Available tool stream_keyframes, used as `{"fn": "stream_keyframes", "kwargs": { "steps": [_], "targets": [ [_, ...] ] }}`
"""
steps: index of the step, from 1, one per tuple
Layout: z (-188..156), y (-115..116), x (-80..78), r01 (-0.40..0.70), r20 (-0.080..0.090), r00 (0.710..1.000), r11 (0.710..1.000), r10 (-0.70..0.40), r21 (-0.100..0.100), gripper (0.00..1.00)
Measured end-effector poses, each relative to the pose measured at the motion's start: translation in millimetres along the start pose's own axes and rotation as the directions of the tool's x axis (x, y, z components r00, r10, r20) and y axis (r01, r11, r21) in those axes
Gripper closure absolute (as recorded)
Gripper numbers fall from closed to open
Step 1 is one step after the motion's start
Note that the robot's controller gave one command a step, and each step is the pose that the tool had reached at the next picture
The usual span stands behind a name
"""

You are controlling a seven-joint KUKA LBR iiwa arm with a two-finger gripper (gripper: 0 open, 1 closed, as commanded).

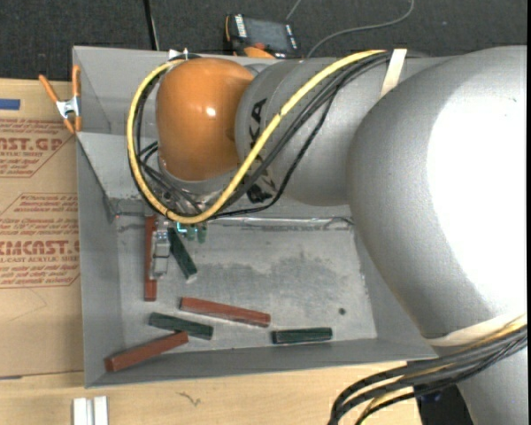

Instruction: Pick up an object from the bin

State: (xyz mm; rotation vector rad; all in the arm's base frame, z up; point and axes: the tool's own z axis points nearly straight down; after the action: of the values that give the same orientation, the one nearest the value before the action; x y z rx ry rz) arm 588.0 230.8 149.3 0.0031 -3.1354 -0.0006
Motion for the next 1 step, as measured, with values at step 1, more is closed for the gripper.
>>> {"fn": "stream_keyframes", "kwargs": {
  "steps": [1],
  "targets": [
    [80.0,-23.1,3.3,0.4,0.008,0.916,0.917,-0.4,0.002,0.0]
  ]
}}
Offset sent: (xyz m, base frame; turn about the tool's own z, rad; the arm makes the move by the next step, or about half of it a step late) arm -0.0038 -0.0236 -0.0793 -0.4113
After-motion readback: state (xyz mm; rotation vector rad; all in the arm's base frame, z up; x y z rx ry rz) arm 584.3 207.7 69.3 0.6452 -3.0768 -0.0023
